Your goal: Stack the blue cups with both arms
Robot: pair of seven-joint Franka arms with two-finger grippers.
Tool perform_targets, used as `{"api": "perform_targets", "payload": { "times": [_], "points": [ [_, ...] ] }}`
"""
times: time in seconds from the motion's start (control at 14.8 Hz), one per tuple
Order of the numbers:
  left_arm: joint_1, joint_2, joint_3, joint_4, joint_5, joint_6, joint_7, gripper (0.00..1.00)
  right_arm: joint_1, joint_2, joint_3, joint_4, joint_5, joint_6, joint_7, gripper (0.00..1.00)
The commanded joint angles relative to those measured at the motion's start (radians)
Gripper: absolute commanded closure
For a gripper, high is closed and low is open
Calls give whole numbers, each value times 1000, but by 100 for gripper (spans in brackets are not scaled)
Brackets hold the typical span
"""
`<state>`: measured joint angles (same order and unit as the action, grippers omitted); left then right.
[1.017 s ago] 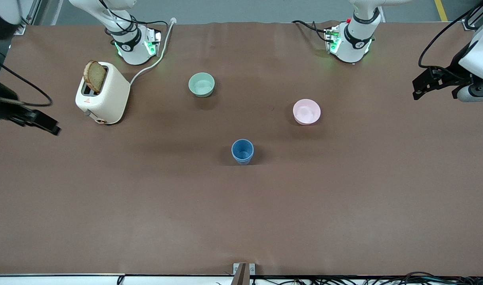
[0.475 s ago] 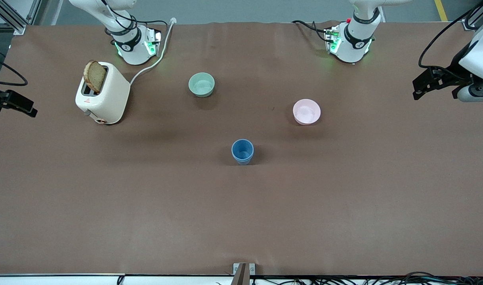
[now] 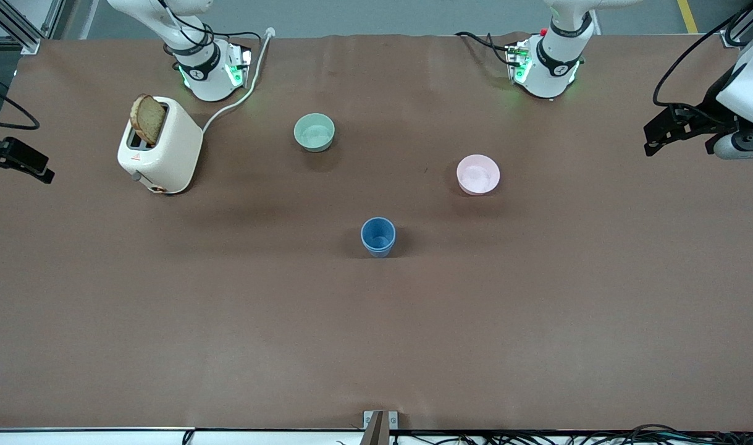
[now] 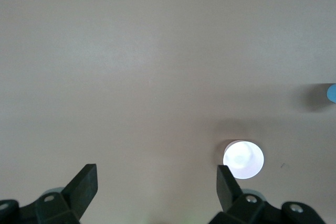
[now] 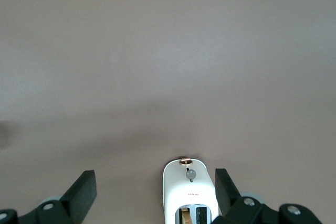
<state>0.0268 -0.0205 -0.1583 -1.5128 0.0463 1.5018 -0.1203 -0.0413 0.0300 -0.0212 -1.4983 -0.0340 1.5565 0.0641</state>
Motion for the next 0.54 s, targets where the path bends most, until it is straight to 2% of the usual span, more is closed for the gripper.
{"api": "perform_targets", "payload": {
  "times": [0.0,0.34,0.47],
  "points": [
    [4,-1,3,20,-11,1,19,0,-3,-19,1,-10,14,0,-12,0],
    [1,7,3,29,-8,1,17,0,-2,-19,1,-11,16,-1,-10,0],
    [1,7,3,28,-9,1,17,0,-5,-19,1,-10,55,-3,2,0]
  ]
}}
